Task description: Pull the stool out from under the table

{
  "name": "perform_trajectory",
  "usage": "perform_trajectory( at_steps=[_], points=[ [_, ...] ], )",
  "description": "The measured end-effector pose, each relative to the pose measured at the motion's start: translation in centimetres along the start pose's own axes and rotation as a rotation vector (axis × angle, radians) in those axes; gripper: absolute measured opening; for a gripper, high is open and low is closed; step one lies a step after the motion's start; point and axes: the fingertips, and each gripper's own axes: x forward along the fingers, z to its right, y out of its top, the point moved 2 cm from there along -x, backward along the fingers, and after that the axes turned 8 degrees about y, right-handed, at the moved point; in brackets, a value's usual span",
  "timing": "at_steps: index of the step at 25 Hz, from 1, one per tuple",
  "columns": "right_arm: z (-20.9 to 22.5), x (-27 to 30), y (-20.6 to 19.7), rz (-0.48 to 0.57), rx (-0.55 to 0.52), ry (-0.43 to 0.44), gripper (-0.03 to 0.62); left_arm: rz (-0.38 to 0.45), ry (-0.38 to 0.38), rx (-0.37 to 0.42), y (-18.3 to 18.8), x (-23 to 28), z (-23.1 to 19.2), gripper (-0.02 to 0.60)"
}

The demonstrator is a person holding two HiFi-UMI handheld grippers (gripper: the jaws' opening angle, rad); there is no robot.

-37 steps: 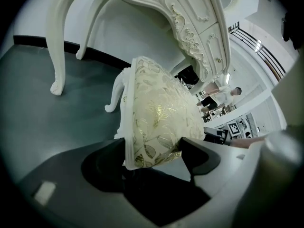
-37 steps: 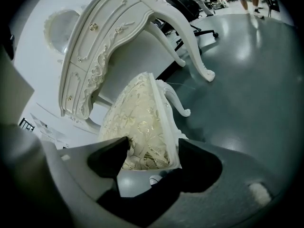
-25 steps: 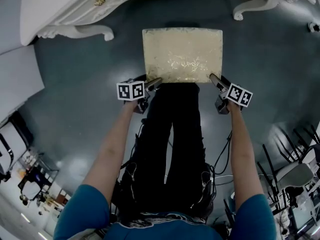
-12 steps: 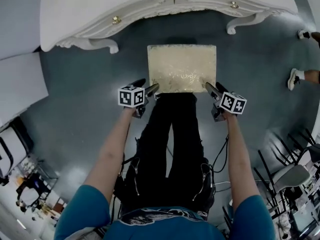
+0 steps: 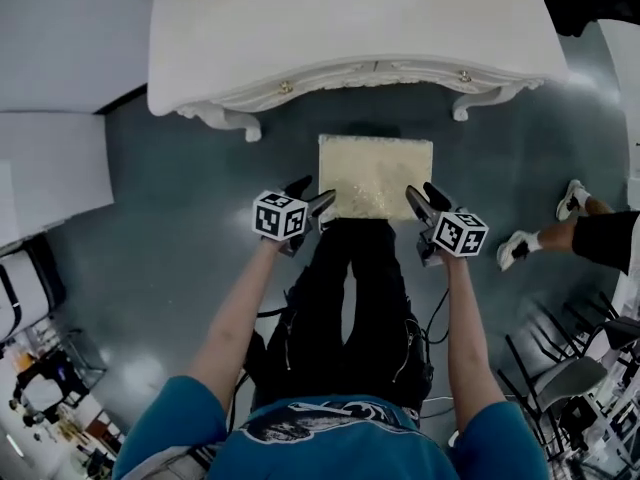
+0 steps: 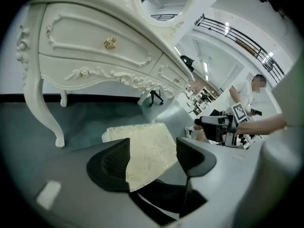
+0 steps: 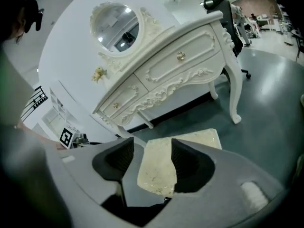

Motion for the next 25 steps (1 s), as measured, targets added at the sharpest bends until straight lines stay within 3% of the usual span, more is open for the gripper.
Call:
perform_trajectory(
  at_steps=[7,13,19,25],
  points=[
    [-7.8,-2.6,2.9,0.077,-0.038,0.04,0.229,0.12,-0.025,-0.009,3.4,-6.7,3.8,0.282],
    [-14.1,-5.0,4.1,0.093,-0.14,0.055,0.224,0.219,-0.058,0.046,5.5,-11.7,6.9,0.252],
    [-19.4,-7.1,4.4,0.075,-0.212,0.079,0.213,0.223,-0.095,0.167,4.8,-14.9,10.5,0.233],
    [-21.8,-8.5,4.4,0.045,-0.248,0.1,0.195,0.234,-0.123,0.179,3.6,-16.6,13.5,0.22]
  ],
)
